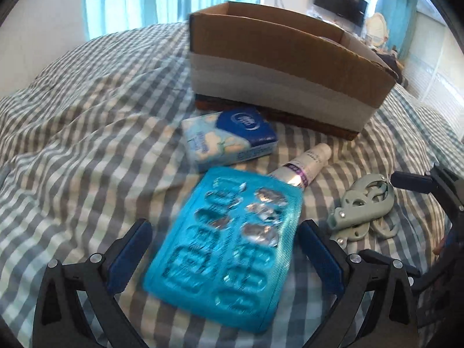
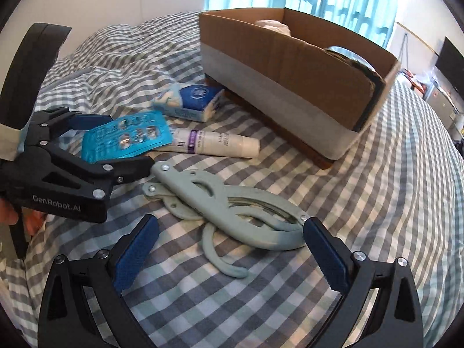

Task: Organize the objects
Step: 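Grasp the teal blister pack with the left gripper while the right grasps the green clip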

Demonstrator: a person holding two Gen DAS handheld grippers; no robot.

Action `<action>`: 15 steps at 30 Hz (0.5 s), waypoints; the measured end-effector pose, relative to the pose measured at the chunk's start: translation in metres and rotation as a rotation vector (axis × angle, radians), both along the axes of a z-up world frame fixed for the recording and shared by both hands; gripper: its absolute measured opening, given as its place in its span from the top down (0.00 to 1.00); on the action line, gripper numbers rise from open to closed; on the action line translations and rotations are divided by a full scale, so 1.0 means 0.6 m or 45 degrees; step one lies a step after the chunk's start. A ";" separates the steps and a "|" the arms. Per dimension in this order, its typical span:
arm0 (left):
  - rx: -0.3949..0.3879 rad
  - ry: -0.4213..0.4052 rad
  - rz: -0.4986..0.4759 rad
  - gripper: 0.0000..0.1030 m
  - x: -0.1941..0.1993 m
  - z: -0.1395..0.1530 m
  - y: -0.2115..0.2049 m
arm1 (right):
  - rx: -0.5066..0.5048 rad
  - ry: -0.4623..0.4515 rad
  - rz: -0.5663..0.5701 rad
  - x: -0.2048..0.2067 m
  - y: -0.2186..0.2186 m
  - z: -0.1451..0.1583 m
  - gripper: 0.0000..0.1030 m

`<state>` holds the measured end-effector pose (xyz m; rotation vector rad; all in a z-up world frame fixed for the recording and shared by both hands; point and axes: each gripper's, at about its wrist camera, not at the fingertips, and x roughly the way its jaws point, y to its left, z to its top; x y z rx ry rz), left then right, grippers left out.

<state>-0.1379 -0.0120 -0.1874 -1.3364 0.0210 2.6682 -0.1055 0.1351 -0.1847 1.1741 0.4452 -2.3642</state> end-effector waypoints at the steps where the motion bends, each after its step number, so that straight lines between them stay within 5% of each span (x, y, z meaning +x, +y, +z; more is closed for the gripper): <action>1: -0.018 -0.003 -0.012 0.00 -0.002 -0.002 0.006 | 0.003 0.000 -0.003 -0.001 0.000 -0.001 0.06; 6: -0.002 -0.009 -0.034 0.01 0.000 -0.002 0.006 | 0.038 0.017 0.024 -0.009 -0.010 0.000 0.25; 8: 0.024 -0.001 -0.034 0.14 0.001 0.002 0.001 | 0.060 0.034 0.037 -0.012 -0.019 -0.002 0.25; 15: 0.056 0.017 0.024 0.28 0.012 0.009 -0.010 | 0.097 0.030 0.037 -0.044 -0.050 -0.013 0.25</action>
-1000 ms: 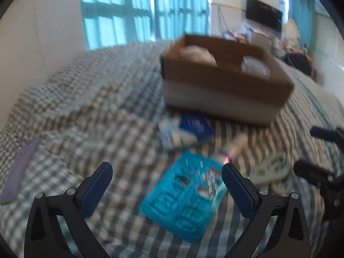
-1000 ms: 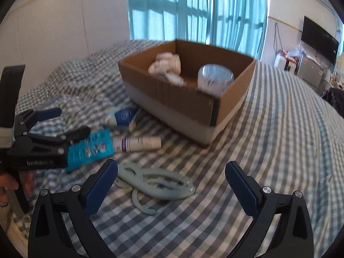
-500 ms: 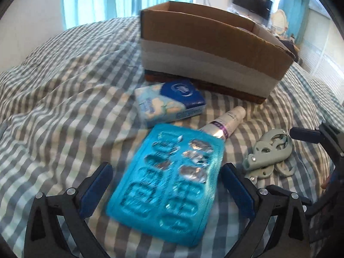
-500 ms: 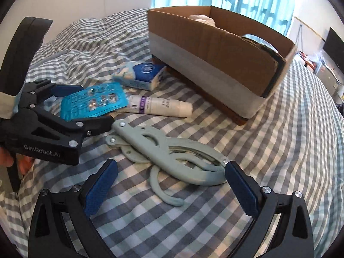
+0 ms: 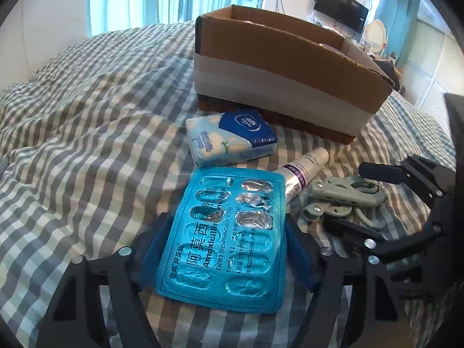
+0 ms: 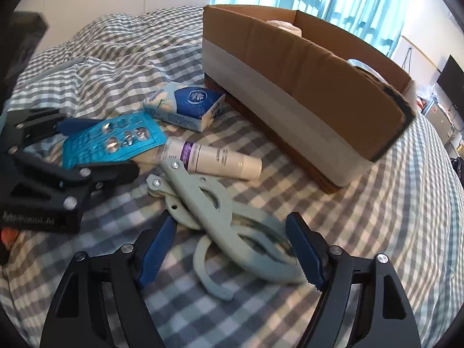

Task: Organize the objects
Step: 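Grasp the teal blister pack with the left gripper while the right grasps the green clip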

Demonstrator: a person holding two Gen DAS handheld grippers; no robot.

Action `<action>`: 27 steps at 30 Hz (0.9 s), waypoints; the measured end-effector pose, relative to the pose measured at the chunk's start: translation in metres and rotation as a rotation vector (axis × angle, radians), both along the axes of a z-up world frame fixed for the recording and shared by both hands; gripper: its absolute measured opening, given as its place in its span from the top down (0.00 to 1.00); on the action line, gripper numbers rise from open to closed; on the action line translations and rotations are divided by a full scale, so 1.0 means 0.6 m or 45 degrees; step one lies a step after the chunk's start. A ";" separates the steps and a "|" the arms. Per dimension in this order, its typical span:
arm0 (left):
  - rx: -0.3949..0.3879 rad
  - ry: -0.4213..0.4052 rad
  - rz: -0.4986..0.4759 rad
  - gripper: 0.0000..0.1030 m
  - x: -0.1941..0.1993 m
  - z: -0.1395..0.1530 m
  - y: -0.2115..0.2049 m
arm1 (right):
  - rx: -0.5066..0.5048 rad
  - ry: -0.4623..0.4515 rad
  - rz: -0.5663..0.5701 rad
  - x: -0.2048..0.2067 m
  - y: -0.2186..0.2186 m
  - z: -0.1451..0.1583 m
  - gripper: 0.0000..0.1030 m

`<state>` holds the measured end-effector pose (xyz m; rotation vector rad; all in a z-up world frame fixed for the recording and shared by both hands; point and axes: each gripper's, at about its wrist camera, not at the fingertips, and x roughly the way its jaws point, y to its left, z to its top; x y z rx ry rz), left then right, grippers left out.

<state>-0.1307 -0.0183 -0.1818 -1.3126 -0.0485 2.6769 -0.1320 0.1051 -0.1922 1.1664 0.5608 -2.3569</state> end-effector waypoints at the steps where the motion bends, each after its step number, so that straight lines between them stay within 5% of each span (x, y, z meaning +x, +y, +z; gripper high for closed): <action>1: -0.002 0.003 0.004 0.29 0.001 0.001 -0.001 | -0.008 -0.004 -0.003 -0.004 -0.003 -0.001 0.32; 4: 0.007 0.001 0.037 0.30 0.000 0.004 -0.009 | -0.010 0.008 0.001 0.002 -0.007 0.001 0.57; 7: 0.019 -0.003 0.066 0.30 0.001 0.007 -0.020 | 0.016 0.066 0.003 0.018 -0.009 0.013 0.66; 16: 0.001 0.001 0.130 0.31 0.027 0.032 -0.020 | -0.156 0.144 -0.083 0.058 0.019 0.084 0.84; 27: 0.023 0.107 0.063 0.31 0.076 0.094 0.021 | -0.306 0.192 -0.148 0.132 0.041 0.139 0.86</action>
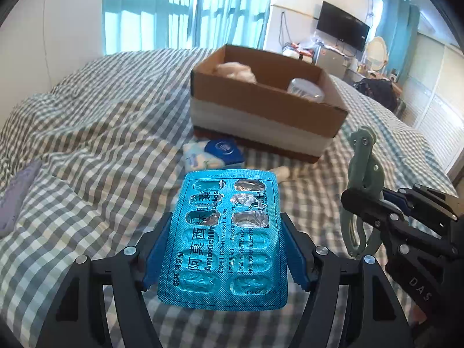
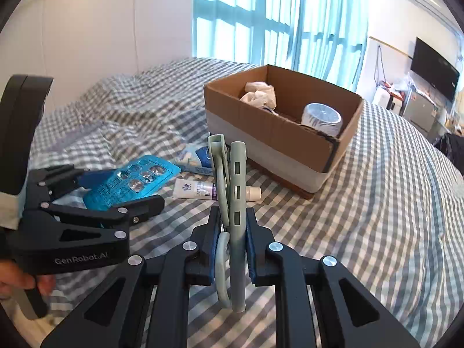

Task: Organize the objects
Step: 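Carry blister pack and clip into the box and open both grippers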

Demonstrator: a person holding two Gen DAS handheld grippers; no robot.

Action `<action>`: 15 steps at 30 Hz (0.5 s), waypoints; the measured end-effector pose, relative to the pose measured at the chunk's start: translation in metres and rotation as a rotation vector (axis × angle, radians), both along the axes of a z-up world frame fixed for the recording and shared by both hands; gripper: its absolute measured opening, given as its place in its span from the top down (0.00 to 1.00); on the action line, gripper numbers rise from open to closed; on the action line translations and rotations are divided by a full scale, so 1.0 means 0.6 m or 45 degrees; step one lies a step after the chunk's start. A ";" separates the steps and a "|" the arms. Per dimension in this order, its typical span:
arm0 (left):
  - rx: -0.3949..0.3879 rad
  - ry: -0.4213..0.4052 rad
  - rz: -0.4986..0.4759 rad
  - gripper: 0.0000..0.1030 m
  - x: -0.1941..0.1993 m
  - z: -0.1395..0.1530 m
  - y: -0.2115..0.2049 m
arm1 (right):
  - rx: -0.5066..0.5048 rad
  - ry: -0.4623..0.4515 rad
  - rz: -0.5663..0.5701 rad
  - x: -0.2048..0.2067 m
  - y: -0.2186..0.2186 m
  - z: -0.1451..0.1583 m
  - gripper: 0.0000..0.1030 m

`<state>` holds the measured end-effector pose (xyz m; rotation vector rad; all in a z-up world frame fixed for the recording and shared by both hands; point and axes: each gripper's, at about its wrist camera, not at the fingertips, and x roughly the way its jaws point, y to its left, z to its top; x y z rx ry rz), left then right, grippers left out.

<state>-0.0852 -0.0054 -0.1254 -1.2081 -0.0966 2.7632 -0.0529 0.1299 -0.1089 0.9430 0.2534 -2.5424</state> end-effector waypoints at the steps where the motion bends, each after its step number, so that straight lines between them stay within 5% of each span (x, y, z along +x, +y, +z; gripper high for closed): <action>1: 0.000 0.012 -0.004 0.31 0.006 0.007 0.003 | -0.017 0.011 -0.006 0.007 0.003 0.007 0.86; 15: -0.002 0.159 -0.026 0.31 0.045 0.092 0.026 | -0.153 0.089 -0.092 0.053 0.055 0.094 0.86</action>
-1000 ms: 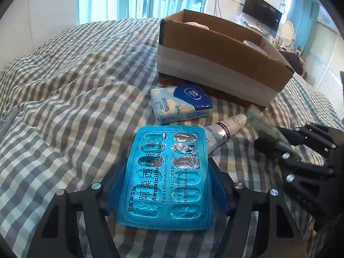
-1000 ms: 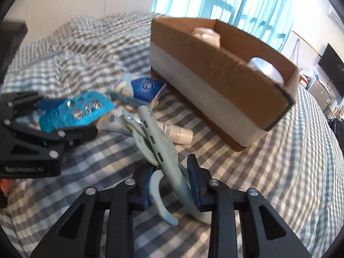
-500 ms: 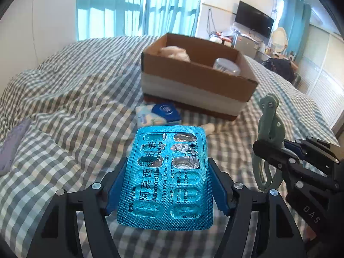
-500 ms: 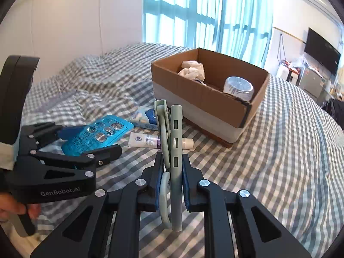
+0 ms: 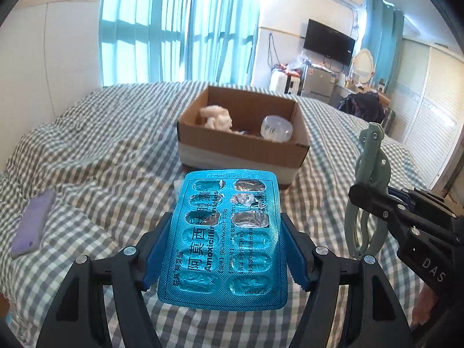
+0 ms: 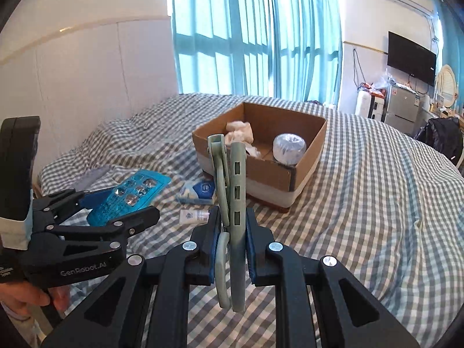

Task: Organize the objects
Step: 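Carry blister pack and clip into the box and open both grippers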

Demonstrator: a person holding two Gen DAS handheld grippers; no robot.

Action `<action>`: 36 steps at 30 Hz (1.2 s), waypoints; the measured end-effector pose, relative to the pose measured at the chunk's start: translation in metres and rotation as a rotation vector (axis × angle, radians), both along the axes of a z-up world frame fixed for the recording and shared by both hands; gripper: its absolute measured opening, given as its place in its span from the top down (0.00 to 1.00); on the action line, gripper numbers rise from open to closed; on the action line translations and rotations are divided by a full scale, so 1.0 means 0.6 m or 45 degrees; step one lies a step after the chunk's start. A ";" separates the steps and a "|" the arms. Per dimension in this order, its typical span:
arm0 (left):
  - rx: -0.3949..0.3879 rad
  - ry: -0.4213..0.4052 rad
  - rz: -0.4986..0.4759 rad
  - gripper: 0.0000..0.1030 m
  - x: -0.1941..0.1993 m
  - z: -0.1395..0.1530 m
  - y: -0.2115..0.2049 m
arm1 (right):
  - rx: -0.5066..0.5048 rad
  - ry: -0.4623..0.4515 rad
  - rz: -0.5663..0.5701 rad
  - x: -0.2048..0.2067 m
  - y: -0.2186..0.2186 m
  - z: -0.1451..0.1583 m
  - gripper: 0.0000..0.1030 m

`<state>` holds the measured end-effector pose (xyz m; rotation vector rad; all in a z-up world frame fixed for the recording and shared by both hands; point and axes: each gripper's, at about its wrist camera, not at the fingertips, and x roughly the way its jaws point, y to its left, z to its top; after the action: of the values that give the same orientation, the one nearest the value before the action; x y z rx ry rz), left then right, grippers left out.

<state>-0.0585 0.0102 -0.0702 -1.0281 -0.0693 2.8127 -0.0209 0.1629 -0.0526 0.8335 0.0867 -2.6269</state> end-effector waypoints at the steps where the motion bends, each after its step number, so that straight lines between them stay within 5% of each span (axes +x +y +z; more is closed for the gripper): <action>1: -0.001 0.011 0.004 0.31 -0.001 0.005 0.000 | -0.001 0.008 0.000 0.003 0.003 0.006 0.86; 12: -0.060 0.136 0.026 0.31 -0.042 0.074 0.007 | 0.025 0.090 0.014 -0.013 0.002 0.077 0.86; 23: -0.076 0.253 0.026 0.31 -0.135 0.148 0.007 | 0.072 0.179 0.047 -0.098 -0.007 0.148 0.86; 36: -0.133 0.255 -0.014 0.31 -0.270 0.150 0.028 | -0.002 0.141 0.071 -0.257 -0.012 0.158 0.86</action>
<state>-0.2207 0.0273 0.0199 -0.7569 0.1059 2.9191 -0.1750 0.1555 0.0423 0.6745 0.1362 -2.6188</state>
